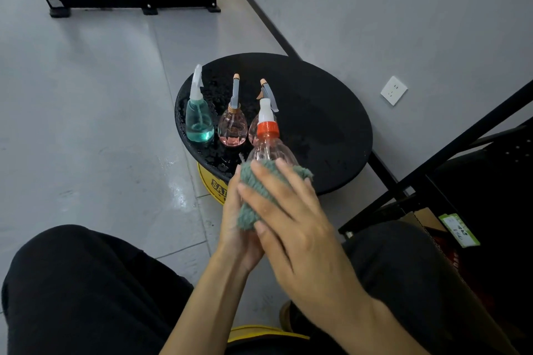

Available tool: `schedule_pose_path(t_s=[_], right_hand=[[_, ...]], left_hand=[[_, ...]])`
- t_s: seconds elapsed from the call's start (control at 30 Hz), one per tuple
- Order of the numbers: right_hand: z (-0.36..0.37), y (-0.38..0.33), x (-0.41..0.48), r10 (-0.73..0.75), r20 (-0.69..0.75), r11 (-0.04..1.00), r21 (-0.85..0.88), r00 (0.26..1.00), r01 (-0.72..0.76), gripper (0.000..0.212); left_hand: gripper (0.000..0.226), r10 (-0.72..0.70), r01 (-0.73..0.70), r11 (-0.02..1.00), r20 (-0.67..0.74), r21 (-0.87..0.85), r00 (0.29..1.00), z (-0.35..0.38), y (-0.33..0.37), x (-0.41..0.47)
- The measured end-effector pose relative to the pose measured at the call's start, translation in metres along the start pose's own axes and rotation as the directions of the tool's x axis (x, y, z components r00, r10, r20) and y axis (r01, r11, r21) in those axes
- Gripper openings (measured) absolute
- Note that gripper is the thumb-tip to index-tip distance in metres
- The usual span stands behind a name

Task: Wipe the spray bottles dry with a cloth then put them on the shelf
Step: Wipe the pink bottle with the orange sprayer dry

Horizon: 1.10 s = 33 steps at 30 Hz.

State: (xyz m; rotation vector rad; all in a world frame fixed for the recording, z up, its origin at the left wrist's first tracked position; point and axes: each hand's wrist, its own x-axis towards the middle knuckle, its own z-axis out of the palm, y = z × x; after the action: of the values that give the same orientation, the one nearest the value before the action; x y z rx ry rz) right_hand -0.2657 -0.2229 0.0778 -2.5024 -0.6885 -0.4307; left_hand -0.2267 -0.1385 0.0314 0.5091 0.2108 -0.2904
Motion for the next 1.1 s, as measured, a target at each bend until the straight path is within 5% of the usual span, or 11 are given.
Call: schedule_pose_path(t_s=[0.2, 0.4, 0.57, 0.8, 1.1], right_hand=[[-0.008, 0.015, 0.01, 0.068, -0.013, 0.982, 0.178, 0.998, -0.065, 0.043], [-0.008, 0.034, 0.02, 0.314, -0.008, 0.796, 0.548, 0.95, -0.258, 0.041], [0.007, 0.037, -0.001, 0.315, -0.024, 0.801, 0.543, 0.949, -0.253, 0.042], [0.008, 0.074, -0.005, 0.386, -0.055, 0.759, 0.587, 0.921, -0.283, 0.035], [-0.008, 0.155, 0.012, 0.539, -0.102, 0.698, 0.609, 0.836, -0.376, 0.031]], left_hand=[[0.057, -0.041, 0.041, 0.998, -0.004, 0.036, 0.999, -0.006, 0.001, 0.003], [0.062, -0.113, 0.108, 0.987, 0.032, 0.123, 0.993, -0.014, 0.001, 0.008], [0.06, -0.032, 0.01, 0.977, 0.101, 0.212, 0.994, -0.02, 0.0, 0.02], [0.116, -0.068, 0.045, 0.929, 0.05, 0.367, 0.996, -0.034, -0.001, 0.07], [0.091, -0.173, 0.075, 0.76, 0.089, 0.645, 0.981, -0.053, -0.015, 0.159]])
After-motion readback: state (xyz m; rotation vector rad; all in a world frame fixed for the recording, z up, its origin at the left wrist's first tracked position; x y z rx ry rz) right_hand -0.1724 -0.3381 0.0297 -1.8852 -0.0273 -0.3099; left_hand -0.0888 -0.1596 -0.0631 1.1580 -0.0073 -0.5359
